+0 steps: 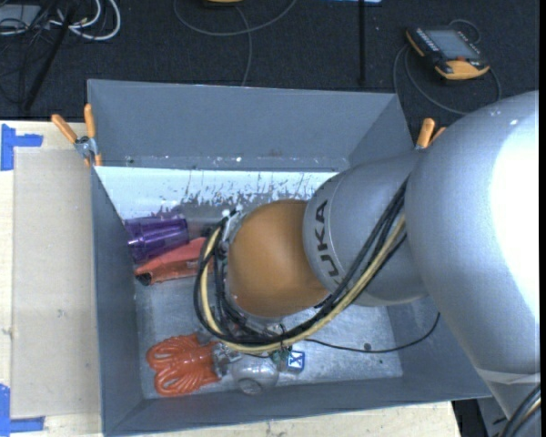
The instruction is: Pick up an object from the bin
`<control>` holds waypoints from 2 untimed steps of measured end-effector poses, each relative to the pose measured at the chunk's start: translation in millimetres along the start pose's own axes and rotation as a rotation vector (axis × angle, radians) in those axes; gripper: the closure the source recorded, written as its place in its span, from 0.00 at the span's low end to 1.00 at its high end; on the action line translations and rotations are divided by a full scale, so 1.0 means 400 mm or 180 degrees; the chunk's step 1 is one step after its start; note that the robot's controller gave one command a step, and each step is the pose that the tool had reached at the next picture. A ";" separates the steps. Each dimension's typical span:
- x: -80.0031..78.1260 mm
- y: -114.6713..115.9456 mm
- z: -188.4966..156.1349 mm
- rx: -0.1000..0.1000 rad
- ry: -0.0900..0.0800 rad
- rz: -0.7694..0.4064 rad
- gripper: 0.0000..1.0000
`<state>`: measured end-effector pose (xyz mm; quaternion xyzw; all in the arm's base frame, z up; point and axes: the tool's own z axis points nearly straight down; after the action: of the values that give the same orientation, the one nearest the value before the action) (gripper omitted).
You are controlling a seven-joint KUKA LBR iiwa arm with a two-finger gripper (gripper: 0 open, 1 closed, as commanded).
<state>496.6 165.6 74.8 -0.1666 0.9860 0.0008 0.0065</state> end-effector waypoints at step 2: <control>0.052 -0.020 -0.295 -0.0004 0.0044 -0.0059 1.00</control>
Offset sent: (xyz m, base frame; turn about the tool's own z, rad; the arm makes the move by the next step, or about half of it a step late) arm -0.0185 -0.0150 0.1183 -0.0215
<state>478.4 150.6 192.5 -0.1758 0.9844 0.0003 -0.0003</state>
